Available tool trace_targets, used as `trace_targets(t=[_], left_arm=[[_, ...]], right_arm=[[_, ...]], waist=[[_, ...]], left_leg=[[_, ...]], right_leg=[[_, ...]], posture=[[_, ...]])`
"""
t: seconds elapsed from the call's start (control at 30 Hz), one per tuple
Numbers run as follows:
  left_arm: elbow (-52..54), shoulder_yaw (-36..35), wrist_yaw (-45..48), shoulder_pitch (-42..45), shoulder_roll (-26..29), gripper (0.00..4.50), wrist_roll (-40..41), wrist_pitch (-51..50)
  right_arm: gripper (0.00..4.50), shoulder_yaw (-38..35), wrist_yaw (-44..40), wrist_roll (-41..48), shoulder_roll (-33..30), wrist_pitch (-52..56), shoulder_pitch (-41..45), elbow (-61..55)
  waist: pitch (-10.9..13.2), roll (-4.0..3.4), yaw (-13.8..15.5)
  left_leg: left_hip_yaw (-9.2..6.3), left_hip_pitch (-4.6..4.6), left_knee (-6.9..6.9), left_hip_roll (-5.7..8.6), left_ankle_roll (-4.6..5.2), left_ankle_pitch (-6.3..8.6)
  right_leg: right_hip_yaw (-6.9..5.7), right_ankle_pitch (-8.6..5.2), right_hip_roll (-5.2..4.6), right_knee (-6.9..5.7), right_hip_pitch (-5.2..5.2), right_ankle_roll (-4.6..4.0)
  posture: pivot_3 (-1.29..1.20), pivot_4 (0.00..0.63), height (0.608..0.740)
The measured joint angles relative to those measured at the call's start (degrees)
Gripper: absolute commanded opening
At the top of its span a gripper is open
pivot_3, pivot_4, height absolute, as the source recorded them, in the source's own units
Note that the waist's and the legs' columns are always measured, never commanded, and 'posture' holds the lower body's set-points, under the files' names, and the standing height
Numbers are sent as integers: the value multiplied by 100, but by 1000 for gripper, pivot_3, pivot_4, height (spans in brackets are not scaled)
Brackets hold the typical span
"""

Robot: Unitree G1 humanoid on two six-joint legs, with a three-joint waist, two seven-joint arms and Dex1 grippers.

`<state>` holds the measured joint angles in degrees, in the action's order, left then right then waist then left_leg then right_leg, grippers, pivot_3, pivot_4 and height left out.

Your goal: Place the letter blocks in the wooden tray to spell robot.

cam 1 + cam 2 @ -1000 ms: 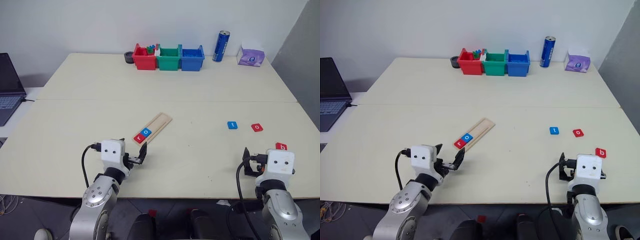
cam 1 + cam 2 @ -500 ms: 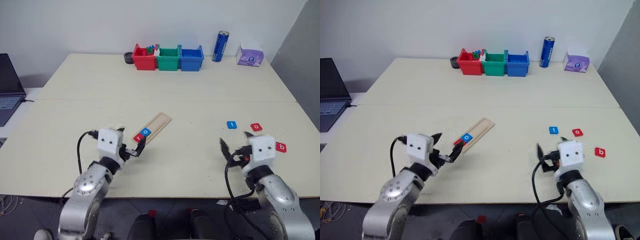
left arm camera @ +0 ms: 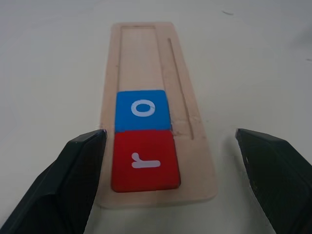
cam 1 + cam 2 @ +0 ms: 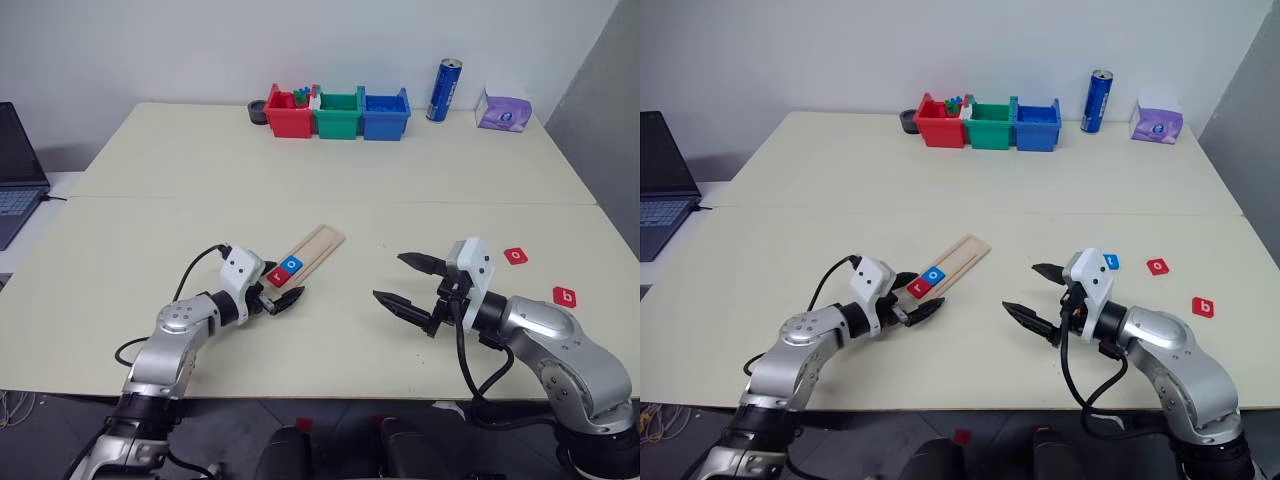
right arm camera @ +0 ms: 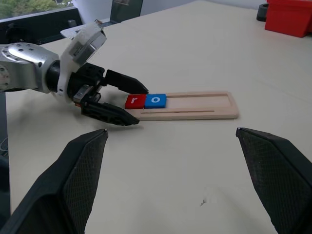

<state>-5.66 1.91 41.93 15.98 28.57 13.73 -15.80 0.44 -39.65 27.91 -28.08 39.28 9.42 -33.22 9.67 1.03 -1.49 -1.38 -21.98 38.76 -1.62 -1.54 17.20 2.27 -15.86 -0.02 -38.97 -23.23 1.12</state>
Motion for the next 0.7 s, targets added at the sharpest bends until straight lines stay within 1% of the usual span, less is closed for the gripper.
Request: trace_targets(t=[0.33,0.67,0.7], left_arm=[[-834,50,-17,367,-265,4500,-340,590],[-1337,129,95,694,-349,4500,-393,632],[-1377,139,129,727,-341,4308,-404,633]], right_arm=[[4480,74,245,52,13,5,-86,-29],[4480,73,355,258,-16,113,41,-48],[4497,73,358,261,-19,119,41,-48]], waist=[[0,0,0],[-10,-7,10],[-11,-7,10]], left_leg=[[0,1,2,0,-1,0],[-2,12,5,5,-1,-1],[-2,13,6,5,-1,-1]], right_leg=[[-1,1,-3,-3,1,2],[-4,7,-4,-8,13,10],[-4,8,-4,-8,13,11]], posture=[[0,150,740],[0,150,740],[0,150,740]])
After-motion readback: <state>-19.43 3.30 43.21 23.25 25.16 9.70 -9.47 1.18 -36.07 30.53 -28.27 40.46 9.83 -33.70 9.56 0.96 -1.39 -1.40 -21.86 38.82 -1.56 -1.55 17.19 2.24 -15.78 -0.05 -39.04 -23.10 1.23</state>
